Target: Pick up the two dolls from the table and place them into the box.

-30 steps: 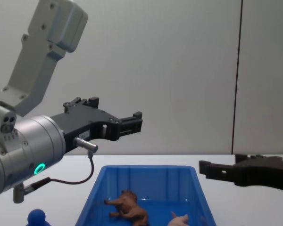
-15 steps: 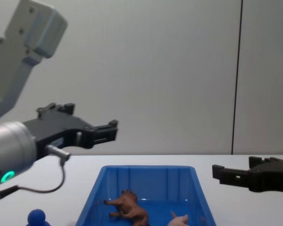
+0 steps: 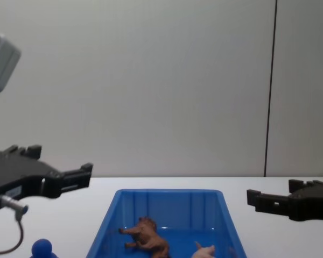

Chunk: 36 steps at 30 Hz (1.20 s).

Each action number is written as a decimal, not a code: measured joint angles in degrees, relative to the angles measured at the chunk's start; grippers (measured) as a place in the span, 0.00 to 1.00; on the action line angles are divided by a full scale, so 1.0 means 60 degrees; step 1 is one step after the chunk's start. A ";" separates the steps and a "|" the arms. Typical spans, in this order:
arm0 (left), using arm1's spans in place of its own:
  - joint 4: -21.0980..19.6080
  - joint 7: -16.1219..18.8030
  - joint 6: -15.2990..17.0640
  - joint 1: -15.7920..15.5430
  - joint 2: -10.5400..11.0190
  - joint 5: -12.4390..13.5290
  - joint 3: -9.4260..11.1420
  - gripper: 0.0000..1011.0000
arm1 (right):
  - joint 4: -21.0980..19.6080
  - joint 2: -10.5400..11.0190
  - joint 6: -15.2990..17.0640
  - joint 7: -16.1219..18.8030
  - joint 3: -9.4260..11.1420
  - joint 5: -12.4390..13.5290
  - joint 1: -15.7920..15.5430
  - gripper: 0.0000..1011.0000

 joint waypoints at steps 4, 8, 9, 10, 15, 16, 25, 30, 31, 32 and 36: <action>0.0203 -0.0151 -0.0165 0.0126 0.0110 -0.0309 -0.0086 0.99 | -0.0007 0.0012 -0.0009 -0.0007 0.0004 -0.0003 -0.0011 0.99; 0.0452 -0.0319 -0.0271 0.0171 0.0129 -0.0539 -0.0133 0.99 | -0.0015 0.0020 -0.0017 -0.0012 0.0010 -0.0006 -0.0022 0.99; 0.0501 -0.0353 -0.0291 0.0174 0.0130 -0.0596 -0.0138 0.99 | -0.0016 0.0021 -0.0017 -0.0014 0.0010 -0.0007 -0.0024 0.99; 0.0606 -0.0439 -0.0333 0.0176 0.0127 -0.0673 -0.0150 0.99 | -0.0016 0.0022 -0.0018 -0.0014 0.0012 -0.0007 -0.0025 0.99; 0.0904 -0.0636 -0.0393 0.0174 0.0084 -0.0858 -0.0170 0.99 | -0.0020 0.0026 -0.0023 -0.0019 0.0014 -0.0007 -0.0029 0.99; 0.1021 -0.0720 -0.0415 0.0165 0.0062 -0.0927 -0.0176 0.99 | -0.0021 0.0027 -0.0024 -0.0019 0.0014 -0.0007 -0.0029 0.99; 0.1785 -0.1125 -0.0458 0.0027 -0.0082 -0.1090 -0.0215 0.99 | -0.0027 0.0035 -0.0031 -0.0025 0.0014 -0.0007 -0.0036 0.99; 0.2134 -0.1350 -0.0425 -0.0068 -0.0145 -0.1091 -0.0237 0.99 | -0.0027 0.0038 -0.0031 -0.0025 0.0013 -0.0006 -0.0040 0.99; 0.2197 -0.1385 -0.0415 -0.0085 -0.0156 -0.1092 -0.0241 0.99 | -0.0027 0.0038 -0.0031 -0.0025 0.0013 -0.0006 -0.0041 0.99; 0.2243 -0.1431 -0.0403 -0.0099 -0.0165 -0.1091 -0.0243 0.99 | -0.0027 0.0039 -0.0031 -0.0025 0.0013 -0.0006 -0.0042 0.99; 0.2511 -0.1673 -0.0335 -0.0192 -0.0222 -0.1091 -0.0255 0.99 | -0.0027 0.0039 -0.0031 -0.0025 0.0013 -0.0006 -0.0042 0.99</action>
